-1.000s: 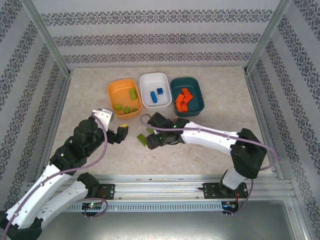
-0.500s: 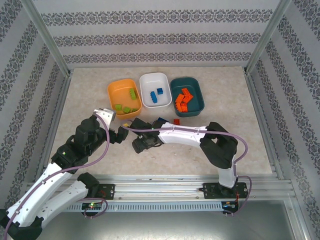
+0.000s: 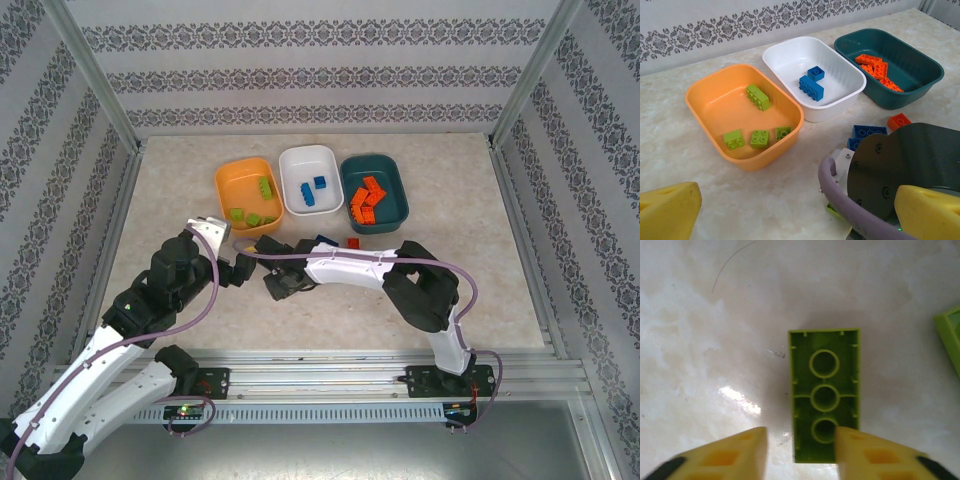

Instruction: Sort the legos into containers by color

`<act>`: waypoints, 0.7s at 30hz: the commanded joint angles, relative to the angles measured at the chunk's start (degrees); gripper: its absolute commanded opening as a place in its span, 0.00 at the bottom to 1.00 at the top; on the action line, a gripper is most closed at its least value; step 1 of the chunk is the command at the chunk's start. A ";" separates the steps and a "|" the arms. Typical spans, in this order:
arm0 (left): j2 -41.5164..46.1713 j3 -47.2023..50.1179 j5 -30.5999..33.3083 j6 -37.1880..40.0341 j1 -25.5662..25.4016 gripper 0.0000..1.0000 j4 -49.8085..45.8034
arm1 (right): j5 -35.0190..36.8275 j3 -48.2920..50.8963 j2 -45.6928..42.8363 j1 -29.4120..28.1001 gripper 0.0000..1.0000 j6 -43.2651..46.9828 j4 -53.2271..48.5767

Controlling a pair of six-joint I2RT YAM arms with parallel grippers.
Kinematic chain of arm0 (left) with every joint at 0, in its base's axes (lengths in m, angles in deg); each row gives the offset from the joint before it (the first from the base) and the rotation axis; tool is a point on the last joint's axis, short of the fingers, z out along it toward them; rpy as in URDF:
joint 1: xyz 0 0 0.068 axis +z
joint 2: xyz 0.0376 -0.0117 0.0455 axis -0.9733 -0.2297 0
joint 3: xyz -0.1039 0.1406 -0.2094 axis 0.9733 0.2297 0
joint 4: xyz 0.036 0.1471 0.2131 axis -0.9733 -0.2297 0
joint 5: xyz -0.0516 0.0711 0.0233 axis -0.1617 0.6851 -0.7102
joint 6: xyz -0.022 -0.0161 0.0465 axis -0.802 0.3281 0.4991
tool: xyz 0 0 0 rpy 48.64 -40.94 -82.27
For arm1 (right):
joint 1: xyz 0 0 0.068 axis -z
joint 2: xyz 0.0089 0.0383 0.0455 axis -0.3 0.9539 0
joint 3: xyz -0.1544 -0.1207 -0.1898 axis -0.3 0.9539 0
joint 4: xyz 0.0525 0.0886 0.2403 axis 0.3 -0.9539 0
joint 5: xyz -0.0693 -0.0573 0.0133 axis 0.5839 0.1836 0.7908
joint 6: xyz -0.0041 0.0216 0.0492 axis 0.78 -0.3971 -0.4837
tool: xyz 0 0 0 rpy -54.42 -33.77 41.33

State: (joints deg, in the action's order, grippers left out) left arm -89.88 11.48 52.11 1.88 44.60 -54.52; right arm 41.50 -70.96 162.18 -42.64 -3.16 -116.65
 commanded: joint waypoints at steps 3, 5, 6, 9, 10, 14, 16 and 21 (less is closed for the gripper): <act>0.46 0.12 -1.18 0.60 0.57 1.00 0.33 | 2.09 0.79 -0.50 0.60 0.32 0.03 -0.81; 0.60 0.01 -1.20 0.60 0.57 1.00 0.33 | 1.89 1.17 -1.22 0.71 0.32 -0.24 -0.73; 0.65 0.00 -1.24 0.60 0.56 1.00 0.32 | 1.86 1.26 -1.69 0.72 0.33 -0.38 -0.78; 1.06 0.13 -1.20 0.65 0.56 1.00 0.34 | 2.74 1.60 -3.25 0.59 0.48 -0.82 -0.73; 1.17 0.21 -1.20 0.61 0.52 1.00 0.41 | 3.08 1.61 -3.71 0.56 0.51 -0.98 -0.75; 1.19 0.12 -1.25 0.50 0.57 1.00 0.30 | 3.90 1.44 -4.34 0.42 0.58 -1.06 -0.93; 1.19 0.11 -1.29 0.52 0.55 1.00 0.33 | 4.45 1.03 -3.76 0.53 0.59 -0.78 -1.54; 1.13 0.19 -1.47 0.52 0.57 1.00 0.27 | 4.04 -0.72 -0.76 0.85 0.61 0.89 -2.97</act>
State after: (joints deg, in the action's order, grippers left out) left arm -89.14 11.48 50.91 1.88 44.58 -54.47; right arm 44.40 -70.17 160.08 -42.29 -3.32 -117.50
